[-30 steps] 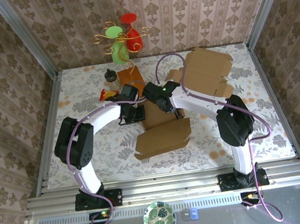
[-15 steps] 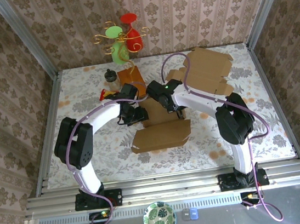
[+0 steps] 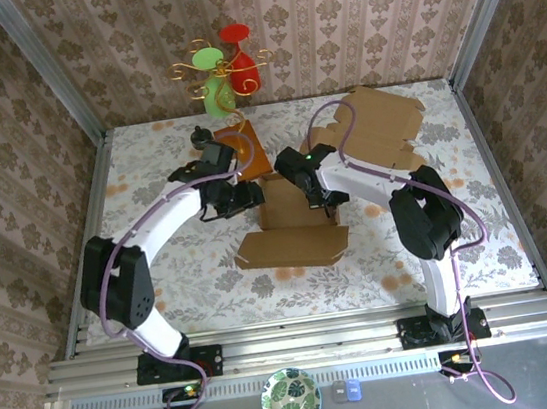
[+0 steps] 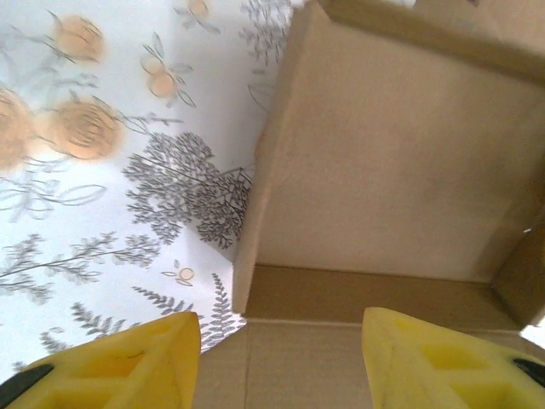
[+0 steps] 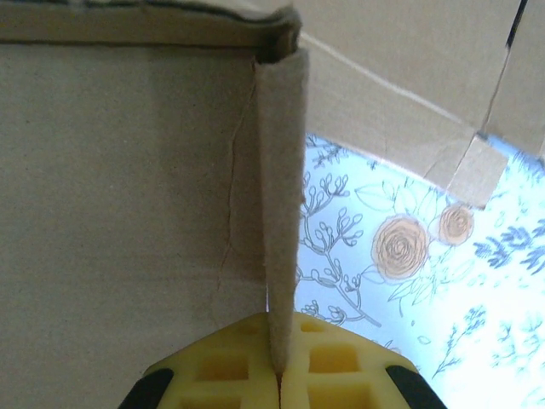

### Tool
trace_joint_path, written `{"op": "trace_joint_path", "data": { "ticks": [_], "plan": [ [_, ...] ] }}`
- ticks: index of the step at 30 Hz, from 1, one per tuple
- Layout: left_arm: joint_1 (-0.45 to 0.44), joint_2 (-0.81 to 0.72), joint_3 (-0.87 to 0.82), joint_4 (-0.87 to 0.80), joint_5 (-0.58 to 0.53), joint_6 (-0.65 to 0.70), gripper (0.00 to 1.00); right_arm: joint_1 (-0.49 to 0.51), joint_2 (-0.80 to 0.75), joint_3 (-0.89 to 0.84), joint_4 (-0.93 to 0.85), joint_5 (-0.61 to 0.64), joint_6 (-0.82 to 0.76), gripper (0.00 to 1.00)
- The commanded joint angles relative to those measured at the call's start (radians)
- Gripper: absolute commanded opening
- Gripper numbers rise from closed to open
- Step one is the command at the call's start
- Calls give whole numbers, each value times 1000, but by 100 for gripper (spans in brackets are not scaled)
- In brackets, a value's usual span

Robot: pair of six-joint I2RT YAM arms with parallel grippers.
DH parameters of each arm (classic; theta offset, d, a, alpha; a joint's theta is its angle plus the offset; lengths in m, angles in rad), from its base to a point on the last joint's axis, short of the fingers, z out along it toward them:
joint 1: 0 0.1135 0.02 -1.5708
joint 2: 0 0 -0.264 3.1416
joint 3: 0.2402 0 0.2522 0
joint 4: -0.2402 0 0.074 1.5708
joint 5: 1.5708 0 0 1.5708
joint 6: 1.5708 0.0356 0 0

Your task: Fold the paper box

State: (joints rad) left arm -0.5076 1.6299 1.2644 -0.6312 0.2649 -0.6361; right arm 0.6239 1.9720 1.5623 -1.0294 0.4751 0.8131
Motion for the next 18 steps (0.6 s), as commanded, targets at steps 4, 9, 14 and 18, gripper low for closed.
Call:
{"op": "trace_joint_path", "data": {
  "ticks": [4, 9, 14, 18],
  "plan": [
    [115, -144, 41, -97, -74, 22, 51, -64, 2, -60, -61, -135, 216, 0],
    [217, -233, -34, -138, -100, 40, 47, -95, -22, -115, -37, -261, 349, 0],
    [290, -334, -169, -143, -105, 26, 38, -108, -45, -146, -14, -373, 462, 0],
    [301, -381, -285, -107, -51, -5, 29, -104, -69, -195, 25, -471, 586, 0]
  ]
}}
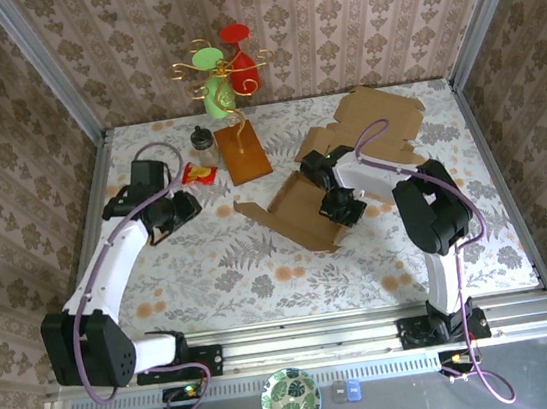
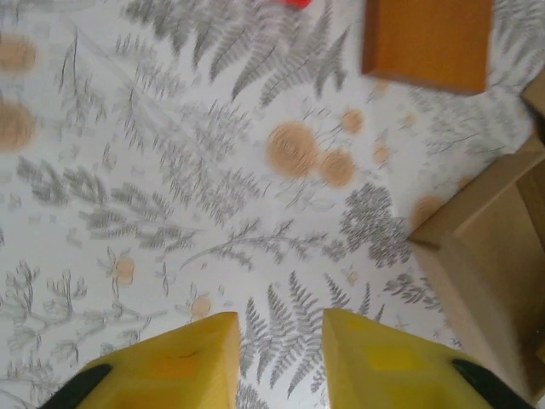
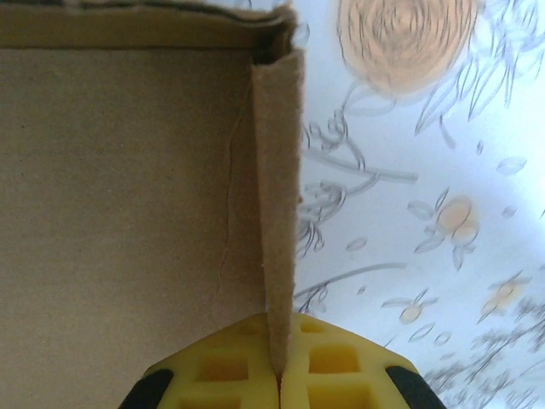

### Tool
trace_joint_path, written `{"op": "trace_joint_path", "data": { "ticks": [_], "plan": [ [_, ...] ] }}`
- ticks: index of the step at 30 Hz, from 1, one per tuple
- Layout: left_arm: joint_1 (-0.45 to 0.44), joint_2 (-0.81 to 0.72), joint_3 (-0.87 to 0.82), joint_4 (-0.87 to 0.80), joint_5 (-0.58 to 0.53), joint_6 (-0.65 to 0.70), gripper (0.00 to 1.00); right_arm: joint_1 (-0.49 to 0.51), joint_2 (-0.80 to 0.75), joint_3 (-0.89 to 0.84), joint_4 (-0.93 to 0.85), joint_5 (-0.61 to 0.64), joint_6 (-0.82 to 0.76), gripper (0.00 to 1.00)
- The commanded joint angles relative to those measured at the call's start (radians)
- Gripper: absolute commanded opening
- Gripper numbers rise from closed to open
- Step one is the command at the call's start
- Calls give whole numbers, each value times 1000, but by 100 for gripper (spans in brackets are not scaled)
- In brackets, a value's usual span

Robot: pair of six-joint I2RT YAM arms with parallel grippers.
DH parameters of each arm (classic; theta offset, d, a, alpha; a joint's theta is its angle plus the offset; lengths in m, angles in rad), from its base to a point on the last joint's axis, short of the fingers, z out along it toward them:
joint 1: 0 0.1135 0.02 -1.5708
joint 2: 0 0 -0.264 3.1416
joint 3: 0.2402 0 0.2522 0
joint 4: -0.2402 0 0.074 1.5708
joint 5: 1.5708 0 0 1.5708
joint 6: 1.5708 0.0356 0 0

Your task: Fold the paper box

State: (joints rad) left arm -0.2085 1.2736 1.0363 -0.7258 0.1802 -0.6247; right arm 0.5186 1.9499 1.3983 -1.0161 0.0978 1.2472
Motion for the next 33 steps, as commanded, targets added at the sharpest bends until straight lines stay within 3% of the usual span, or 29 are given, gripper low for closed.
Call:
{"op": "trace_joint_path", "data": {
  "ticks": [1, 11, 15, 21, 33],
  "plan": [
    [-2, -31, -88, 11, 61, -31, 27, 4, -56, -49, 30, -119, 188, 0],
    [-208, 34, -273, 395, 195, -269, 24, 95, -82, -118, 152, -234, 490, 0],
    [-241, 79, -306, 532, 221, -346, 24, 125, -66, -127, 179, -263, 564, 0],
    [-278, 126, -290, 586, 234, -357, 24, 146, -46, -134, 217, -307, 593, 0],
    [-278, 149, -248, 577, 213, -327, 24, 146, -135, -161, 299, -352, 563, 49]
  ]
}}
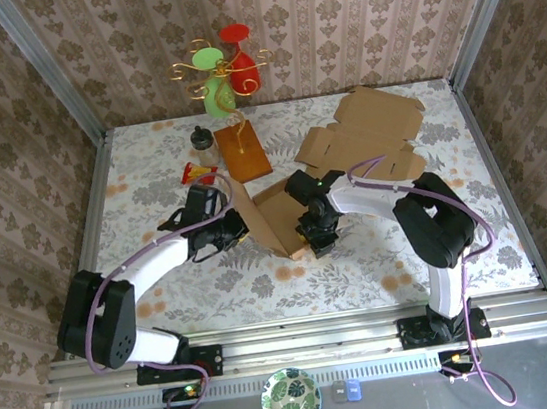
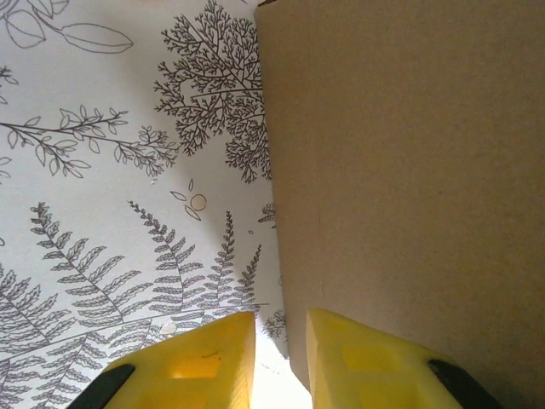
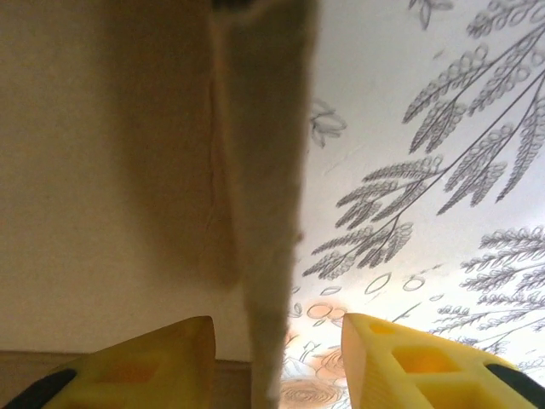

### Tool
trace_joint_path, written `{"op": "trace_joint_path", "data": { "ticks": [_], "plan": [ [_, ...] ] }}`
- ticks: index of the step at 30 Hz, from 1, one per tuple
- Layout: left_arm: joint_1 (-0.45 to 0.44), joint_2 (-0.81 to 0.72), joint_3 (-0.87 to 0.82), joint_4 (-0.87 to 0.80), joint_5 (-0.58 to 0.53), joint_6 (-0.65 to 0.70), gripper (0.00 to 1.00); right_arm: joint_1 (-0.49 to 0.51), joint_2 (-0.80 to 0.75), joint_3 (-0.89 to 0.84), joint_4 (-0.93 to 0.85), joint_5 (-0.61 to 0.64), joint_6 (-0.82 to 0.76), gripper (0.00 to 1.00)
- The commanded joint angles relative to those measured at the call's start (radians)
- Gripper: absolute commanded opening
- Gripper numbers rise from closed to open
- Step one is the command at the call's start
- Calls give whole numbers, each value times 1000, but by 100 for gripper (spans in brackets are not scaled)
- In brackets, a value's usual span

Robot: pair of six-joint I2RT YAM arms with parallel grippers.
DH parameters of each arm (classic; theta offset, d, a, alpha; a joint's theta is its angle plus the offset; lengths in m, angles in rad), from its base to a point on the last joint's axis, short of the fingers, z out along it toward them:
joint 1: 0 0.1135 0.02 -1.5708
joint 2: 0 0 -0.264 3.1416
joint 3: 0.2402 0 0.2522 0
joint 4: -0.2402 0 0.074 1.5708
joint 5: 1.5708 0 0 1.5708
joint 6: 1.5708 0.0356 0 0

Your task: Fold the paper box

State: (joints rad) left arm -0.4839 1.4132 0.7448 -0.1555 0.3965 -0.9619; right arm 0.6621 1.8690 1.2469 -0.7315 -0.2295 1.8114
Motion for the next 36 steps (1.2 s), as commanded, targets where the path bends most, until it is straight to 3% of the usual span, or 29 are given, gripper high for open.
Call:
{"op": "trace_joint_path", "data": {
  "ticks": [1, 7, 15, 22, 26, 36],
  "plan": [
    [-3, 10, 51, 3, -7, 16, 24, 0, -69, 7, 5, -12, -25, 52],
    [-2, 8, 105, -34, -24, 47, 25, -33, -163, 65, -30, 61, -213, 60],
    [-5, 31, 181, -71, -28, 77, 26, -44, -250, 136, 73, 97, -644, 59],
    [-13, 59, 224, -93, -31, 97, 26, -43, -303, 194, 146, -7, -1010, 64],
    [-16, 77, 240, -94, -31, 101, 26, -44, -272, 264, 99, -79, -1161, 66],
    [-19, 96, 266, -105, -29, 111, 26, -39, -135, 469, -34, -169, -1331, 63]
  ]
}}
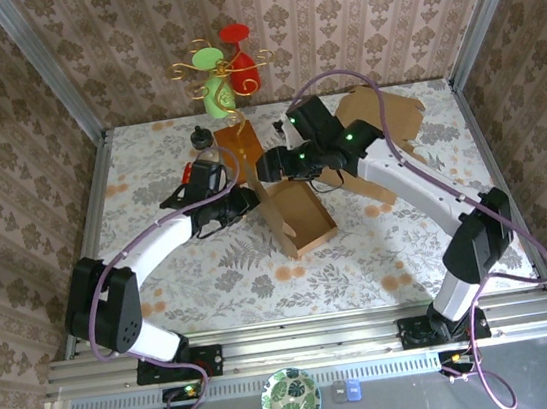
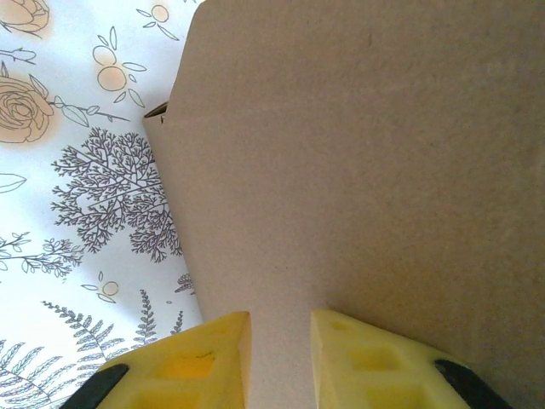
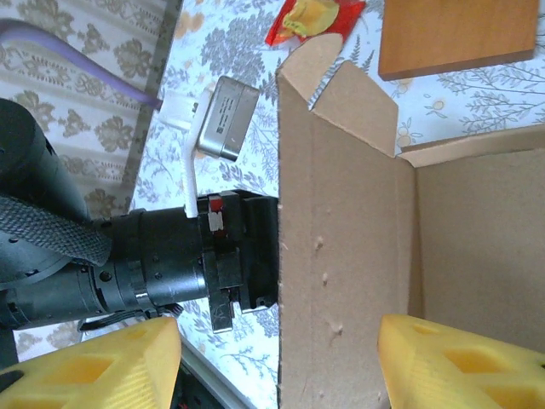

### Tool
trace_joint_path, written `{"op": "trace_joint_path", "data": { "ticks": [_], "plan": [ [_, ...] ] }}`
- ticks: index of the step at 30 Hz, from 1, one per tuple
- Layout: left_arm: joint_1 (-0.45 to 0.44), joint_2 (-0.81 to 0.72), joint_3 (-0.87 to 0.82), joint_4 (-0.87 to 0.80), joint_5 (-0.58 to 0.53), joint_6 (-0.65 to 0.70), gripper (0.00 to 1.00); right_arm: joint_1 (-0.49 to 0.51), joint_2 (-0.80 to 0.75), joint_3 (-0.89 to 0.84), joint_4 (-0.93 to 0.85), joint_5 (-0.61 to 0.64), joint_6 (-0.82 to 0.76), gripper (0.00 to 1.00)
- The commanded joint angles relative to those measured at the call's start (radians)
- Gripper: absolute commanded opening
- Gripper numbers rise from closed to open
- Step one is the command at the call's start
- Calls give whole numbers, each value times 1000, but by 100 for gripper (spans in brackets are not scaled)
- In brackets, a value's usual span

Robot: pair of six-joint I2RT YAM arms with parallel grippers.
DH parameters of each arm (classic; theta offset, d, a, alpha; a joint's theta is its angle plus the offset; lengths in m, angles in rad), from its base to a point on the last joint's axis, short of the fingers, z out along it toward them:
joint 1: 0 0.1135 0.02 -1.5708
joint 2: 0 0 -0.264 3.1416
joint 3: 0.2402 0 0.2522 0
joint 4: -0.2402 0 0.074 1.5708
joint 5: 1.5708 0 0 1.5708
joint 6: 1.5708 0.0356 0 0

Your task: Fold the paper box

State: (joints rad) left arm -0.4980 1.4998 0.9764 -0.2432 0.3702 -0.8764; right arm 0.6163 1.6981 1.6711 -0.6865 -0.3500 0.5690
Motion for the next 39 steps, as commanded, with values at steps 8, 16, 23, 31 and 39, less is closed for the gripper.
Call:
{"op": "trace_joint_path", "data": {
  "ticks": [8, 16, 23, 31, 39],
  "plan": [
    [-6, 13, 36, -16, 2, 28, 26, 25, 119, 124, -132, -35, -116, 59],
    [-8, 21, 47, -18, 3, 33, 26, 46, 191, 195, -167, 1, -107, 49],
    [-9, 10, 58, -43, -9, 53, 27, 74, 205, 211, -154, 82, -23, 29],
    [-6, -45, 84, -136, -53, 119, 32, 112, 144, 156, -99, 273, 157, 4],
    [10, -150, 100, -265, -126, 198, 37, 141, 96, 150, -124, 489, 457, 0]
  ]
}}
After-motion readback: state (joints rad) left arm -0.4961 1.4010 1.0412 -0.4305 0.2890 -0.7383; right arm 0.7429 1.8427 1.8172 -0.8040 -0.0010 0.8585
